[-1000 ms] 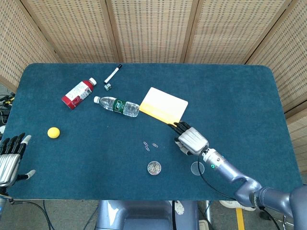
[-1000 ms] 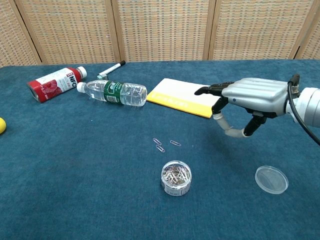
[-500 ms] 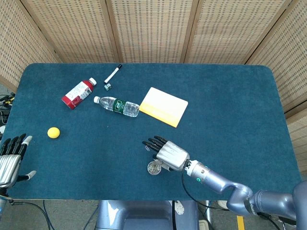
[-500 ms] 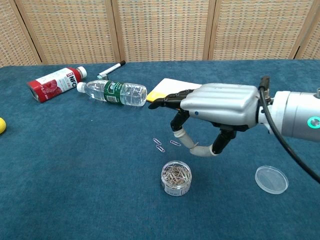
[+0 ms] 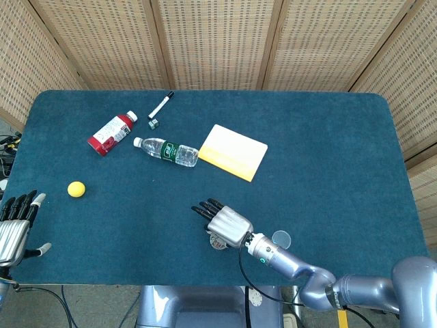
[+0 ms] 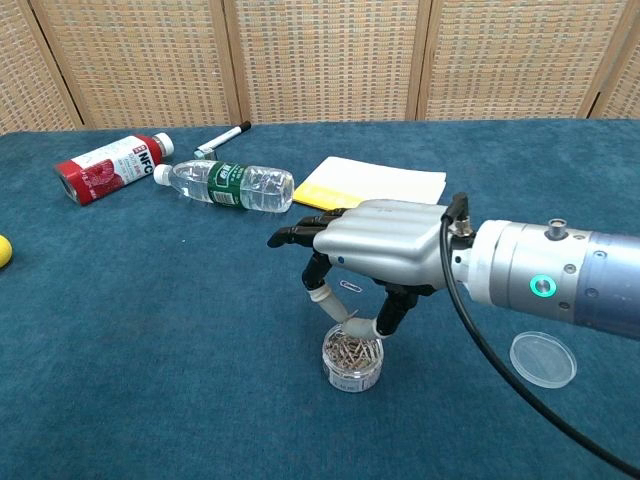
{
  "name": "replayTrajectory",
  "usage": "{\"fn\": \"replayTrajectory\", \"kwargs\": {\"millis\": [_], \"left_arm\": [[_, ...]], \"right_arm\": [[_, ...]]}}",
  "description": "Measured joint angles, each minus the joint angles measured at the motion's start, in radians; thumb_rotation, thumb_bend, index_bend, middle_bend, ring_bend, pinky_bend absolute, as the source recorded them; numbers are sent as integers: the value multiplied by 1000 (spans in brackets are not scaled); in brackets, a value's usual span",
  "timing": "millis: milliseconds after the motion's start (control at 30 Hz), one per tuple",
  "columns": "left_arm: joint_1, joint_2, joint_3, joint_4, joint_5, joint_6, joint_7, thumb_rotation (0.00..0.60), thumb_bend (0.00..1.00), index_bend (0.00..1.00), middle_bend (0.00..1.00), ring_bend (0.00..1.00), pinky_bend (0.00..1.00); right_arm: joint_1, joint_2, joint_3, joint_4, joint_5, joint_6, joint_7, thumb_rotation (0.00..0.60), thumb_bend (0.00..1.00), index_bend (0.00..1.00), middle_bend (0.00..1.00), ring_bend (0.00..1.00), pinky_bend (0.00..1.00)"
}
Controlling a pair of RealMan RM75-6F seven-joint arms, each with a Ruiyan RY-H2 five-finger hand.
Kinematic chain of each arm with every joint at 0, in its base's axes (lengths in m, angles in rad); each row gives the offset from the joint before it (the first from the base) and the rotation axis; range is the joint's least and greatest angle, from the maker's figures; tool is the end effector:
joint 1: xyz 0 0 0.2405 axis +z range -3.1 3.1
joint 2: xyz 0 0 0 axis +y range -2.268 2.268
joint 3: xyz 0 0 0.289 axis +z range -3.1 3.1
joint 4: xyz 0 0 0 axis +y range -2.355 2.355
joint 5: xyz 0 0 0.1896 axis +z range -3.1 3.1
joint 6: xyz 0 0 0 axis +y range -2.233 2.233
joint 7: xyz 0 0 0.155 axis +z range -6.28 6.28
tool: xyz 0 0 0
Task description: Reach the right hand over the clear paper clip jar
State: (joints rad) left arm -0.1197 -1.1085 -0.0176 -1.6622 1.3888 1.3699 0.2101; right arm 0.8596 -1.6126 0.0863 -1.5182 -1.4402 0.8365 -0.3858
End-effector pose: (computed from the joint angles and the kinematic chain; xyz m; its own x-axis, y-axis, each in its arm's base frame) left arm -0.3421 0.1955 0.1762 0.5291 0.1505 0.8351 0.8410 0.0379 -0.5397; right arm -0.0954 -0.3235 -0.0539 0.6518 -0.1691 0.7393 -0.5432 -0.7844 0.2995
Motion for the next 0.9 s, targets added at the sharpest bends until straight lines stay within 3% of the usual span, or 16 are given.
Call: {"fn": "replayTrajectory", "kwargs": {"millis": [267, 700, 900], "left_arm": [[-2, 0, 0, 1, -2, -4, 0, 600, 0, 0, 0, 0, 0], [-1, -2, 1, 1, -1, -1, 3, 600, 0, 0, 0, 0, 0], [-2, -2, 0, 3, -1, -2, 0, 600, 0, 0, 0, 0, 0]], "right_arm": [[3, -31, 7, 14, 65, -14, -49, 600, 368, 615, 30, 0, 89], [4, -37, -3, -4, 67, -4, -59, 600, 367, 615, 30, 0, 90], [8, -26, -4, -17, 77, -14, -50, 600, 291, 541, 30, 0, 89]]}}
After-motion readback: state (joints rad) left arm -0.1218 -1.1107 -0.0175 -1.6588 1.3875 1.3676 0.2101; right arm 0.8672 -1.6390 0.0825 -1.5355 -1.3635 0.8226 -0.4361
